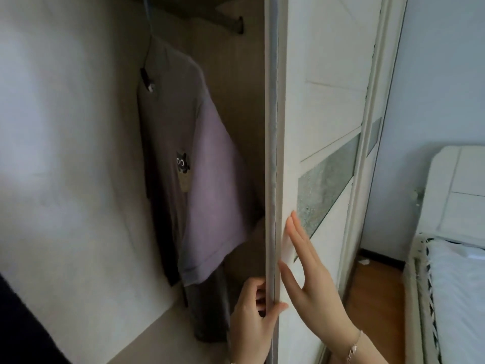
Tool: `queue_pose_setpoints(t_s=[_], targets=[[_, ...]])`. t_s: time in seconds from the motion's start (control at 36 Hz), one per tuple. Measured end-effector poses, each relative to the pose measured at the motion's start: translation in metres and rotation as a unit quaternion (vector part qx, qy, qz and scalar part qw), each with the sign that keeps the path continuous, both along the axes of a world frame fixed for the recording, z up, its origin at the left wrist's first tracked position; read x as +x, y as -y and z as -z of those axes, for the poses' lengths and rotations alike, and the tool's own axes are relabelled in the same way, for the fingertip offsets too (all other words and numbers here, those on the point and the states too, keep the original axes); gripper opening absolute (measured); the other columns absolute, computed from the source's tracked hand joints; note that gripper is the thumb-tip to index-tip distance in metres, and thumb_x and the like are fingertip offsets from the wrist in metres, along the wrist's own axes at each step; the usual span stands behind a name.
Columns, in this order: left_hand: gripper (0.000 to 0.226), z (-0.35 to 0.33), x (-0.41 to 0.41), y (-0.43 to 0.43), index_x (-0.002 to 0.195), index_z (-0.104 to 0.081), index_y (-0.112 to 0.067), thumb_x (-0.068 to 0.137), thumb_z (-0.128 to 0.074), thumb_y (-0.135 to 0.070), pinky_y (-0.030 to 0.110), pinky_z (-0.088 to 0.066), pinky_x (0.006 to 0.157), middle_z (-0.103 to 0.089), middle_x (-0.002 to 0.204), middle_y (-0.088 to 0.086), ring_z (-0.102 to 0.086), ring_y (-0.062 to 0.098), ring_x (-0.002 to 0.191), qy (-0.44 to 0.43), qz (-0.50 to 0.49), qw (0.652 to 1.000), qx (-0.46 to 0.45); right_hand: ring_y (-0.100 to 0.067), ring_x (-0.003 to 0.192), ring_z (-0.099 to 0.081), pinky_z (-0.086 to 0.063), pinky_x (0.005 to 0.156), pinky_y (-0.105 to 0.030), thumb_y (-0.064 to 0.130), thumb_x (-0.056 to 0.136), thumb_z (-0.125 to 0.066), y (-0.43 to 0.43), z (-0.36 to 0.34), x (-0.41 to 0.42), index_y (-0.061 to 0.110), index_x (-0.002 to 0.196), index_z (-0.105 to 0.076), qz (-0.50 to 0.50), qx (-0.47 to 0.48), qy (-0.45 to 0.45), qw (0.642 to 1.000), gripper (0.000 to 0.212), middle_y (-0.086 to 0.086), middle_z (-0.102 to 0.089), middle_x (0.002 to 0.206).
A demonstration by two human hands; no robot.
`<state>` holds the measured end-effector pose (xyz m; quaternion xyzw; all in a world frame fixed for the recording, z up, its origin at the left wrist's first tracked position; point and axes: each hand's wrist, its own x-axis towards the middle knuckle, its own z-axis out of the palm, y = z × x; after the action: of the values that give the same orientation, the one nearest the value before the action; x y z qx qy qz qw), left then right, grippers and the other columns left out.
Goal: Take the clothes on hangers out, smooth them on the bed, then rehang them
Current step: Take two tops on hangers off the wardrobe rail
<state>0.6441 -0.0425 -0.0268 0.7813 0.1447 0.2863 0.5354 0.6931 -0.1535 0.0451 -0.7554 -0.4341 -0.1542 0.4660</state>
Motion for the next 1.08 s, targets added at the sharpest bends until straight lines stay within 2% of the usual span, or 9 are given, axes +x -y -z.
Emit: queue_pose_setpoints(t_s=[0.17, 0.36, 0.47, 0.58, 0.83, 0.92, 0.97, 1.03, 1.08], targets=[[0.077, -0.014, 0.043, 0.006, 0.094, -0.045, -0.049, 0.032, -0.045, -0.094, 0.011, -0.053, 0.074, -0.048, 0.097, -0.054, -0.062, -0.006, 0.087, -0.011, 0.020, 1.000, -0.002, 0.029, 0.138, 0.002, -0.003, 0.107, 0.008, 0.018, 0.099, -0.053, 0.002, -0.002, 0.044, 0.076, 0.133, 0.008, 0.024, -0.007, -0.034, 0.999, 0.091, 0.055, 0.007, 0.146], [0.036, -0.008, 0.096, 0.017, 0.094, -0.051, -0.039, 0.070, -0.078, -0.033, 0.017, -0.054, 0.070, -0.058, 0.103, -0.030, -0.062, -0.002, 0.089, -0.009, 0.022, 1.000, -0.007, 0.031, 0.136, 0.005, -0.004, 0.109, 0.004, 0.020, 0.099, -0.053, 0.011, -0.006, 0.092, 0.079, 0.129, 0.013, 0.031, -0.025, -0.027, 0.999, 0.094, 0.057, 0.011, 0.143], [0.066, -0.005, 0.103, 0.015, 0.093, -0.054, -0.037, 0.040, -0.074, -0.071, 0.018, -0.054, 0.072, -0.060, 0.099, -0.031, -0.061, -0.001, 0.090, -0.013, 0.009, 0.998, -0.054, 0.022, 0.142, 0.003, -0.004, 0.115, -0.004, 0.023, 0.098, -0.051, 0.016, -0.003, 0.106, 0.076, 0.132, 0.014, 0.001, -0.039, -0.006, 0.999, 0.091, 0.049, 0.010, 0.150], [0.043, -0.006, 0.100, 0.013, 0.094, -0.055, -0.030, 0.061, -0.082, -0.038, 0.014, -0.051, 0.066, -0.065, 0.093, -0.027, -0.063, -0.002, 0.088, -0.009, 0.013, 1.000, -0.023, 0.019, 0.144, 0.005, 0.001, 0.112, 0.005, 0.033, 0.092, -0.046, 0.014, 0.000, 0.101, 0.072, 0.136, 0.015, -0.011, -0.027, -0.013, 0.999, 0.084, 0.046, 0.012, 0.152], [0.032, -0.058, 0.066, 0.015, 0.096, -0.039, -0.062, 0.081, -0.059, -0.041, 0.011, -0.046, 0.087, -0.053, 0.096, -0.038, -0.053, -0.012, 0.093, -0.053, 0.011, 0.995, 0.082, -0.001, 0.122, -0.053, -0.034, 0.108, -0.008, 0.016, 0.090, -0.049, 0.004, -0.050, 0.081, 0.023, 0.122, -0.060, -0.046, 0.154, 0.201, 0.966, 0.033, 0.009, -0.061, 0.125], [0.042, -0.102, 0.031, 0.008, 0.089, -0.039, -0.074, 0.089, -0.055, -0.035, 0.002, -0.039, 0.084, -0.039, 0.096, -0.059, -0.045, -0.024, 0.098, -0.031, -0.002, 0.985, 0.173, 0.007, 0.115, -0.056, -0.036, 0.100, -0.002, 0.021, 0.091, -0.049, -0.018, -0.094, 0.069, 0.027, 0.116, -0.063, -0.157, 0.185, 0.130, 0.961, 0.029, 0.018, -0.064, 0.115], [0.014, -0.141, 0.008, 0.008, 0.095, -0.052, -0.055, 0.082, -0.056, -0.054, 0.005, -0.041, 0.087, -0.045, 0.095, -0.055, -0.048, -0.021, 0.100, -0.030, 0.006, 0.986, 0.166, 0.014, 0.114, -0.055, -0.036, 0.097, 0.003, 0.028, 0.090, -0.050, -0.040, -0.122, 0.063, 0.035, 0.117, -0.059, -0.206, 0.191, 0.056, 0.958, 0.028, 0.027, -0.061, 0.117], [0.037, -0.172, -0.014, 0.006, 0.091, -0.060, -0.047, 0.064, -0.059, -0.071, 0.004, -0.044, 0.081, -0.057, 0.091, -0.046, -0.057, -0.018, 0.090, 0.014, -0.037, 0.975, 0.220, 0.017, 0.115, -0.053, -0.038, 0.094, 0.005, 0.026, 0.094, -0.056, -0.063, -0.149, 0.060, 0.041, 0.119, -0.054, -0.247, 0.199, -0.006, 0.948, 0.029, 0.035, -0.056, 0.118], [0.028, -0.202, -0.035, 0.004, 0.098, -0.055, -0.056, 0.070, -0.057, -0.052, 0.003, -0.045, 0.077, -0.063, 0.100, -0.032, -0.063, -0.010, 0.087, 0.045, -0.113, 0.949, 0.292, 0.017, 0.117, -0.051, -0.042, 0.097, 0.000, 0.016, 0.095, -0.059, -0.086, -0.179, 0.057, 0.039, 0.123, -0.052, -0.290, 0.201, -0.043, 0.935, 0.037, 0.036, -0.054, 0.120]])
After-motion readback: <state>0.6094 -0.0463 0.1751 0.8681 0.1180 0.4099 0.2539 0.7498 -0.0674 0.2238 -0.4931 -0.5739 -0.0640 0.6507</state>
